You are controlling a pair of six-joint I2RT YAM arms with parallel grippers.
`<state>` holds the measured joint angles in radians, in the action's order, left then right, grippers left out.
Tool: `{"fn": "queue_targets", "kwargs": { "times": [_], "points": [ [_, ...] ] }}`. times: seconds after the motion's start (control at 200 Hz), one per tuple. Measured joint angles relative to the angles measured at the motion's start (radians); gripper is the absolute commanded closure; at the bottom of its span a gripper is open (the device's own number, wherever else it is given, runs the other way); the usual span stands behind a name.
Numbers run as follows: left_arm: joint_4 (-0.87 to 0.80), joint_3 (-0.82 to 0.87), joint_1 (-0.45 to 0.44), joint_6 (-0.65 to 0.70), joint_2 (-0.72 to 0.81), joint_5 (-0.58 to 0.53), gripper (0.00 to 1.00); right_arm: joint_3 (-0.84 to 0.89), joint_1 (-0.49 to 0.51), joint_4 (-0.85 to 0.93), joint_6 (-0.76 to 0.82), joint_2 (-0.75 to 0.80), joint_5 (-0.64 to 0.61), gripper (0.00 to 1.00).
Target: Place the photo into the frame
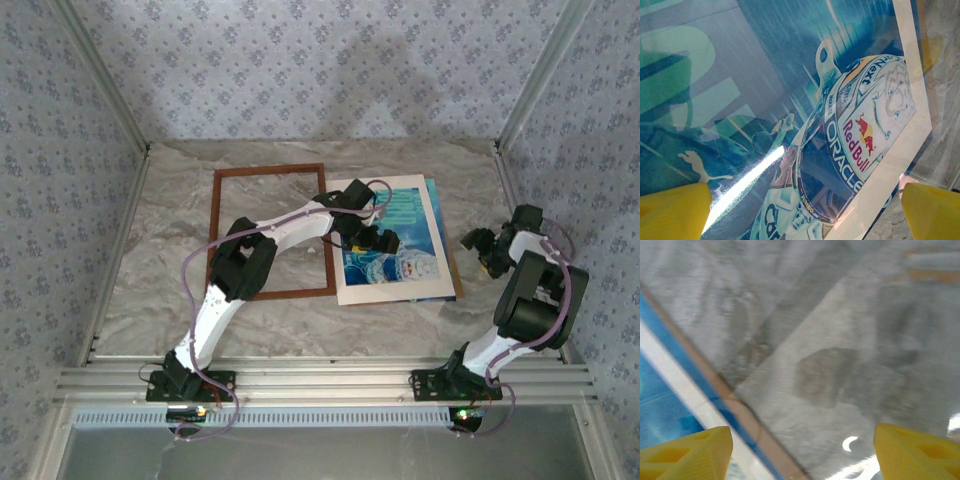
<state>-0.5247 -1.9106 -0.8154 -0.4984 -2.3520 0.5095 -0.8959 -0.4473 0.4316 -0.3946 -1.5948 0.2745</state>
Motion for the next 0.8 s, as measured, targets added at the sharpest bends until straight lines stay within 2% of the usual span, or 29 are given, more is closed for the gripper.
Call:
{"fn": "queue_targets", "kwargs": {
  "times": [0.145, 0.33, 0.8],
  "points": [
    [0.000, 0.000, 0.000, 0.000, 0.000, 0.000, 0.02, 0.000, 0.000, 0.047, 0.010, 0.000, -0.094, 0.19],
    [-0.008, -0.008, 0.000, 0.000, -0.005, 0.000, 0.01, -0.004, 0.019, 0.056, 0.015, -0.032, -0.148, 0.19],
    [-0.014, -0.013, 0.000, 0.000, -0.006, 0.002, 0.01, -0.031, 0.075, 0.053, 0.003, -0.049, -0.146, 0.21]
  ]
}}
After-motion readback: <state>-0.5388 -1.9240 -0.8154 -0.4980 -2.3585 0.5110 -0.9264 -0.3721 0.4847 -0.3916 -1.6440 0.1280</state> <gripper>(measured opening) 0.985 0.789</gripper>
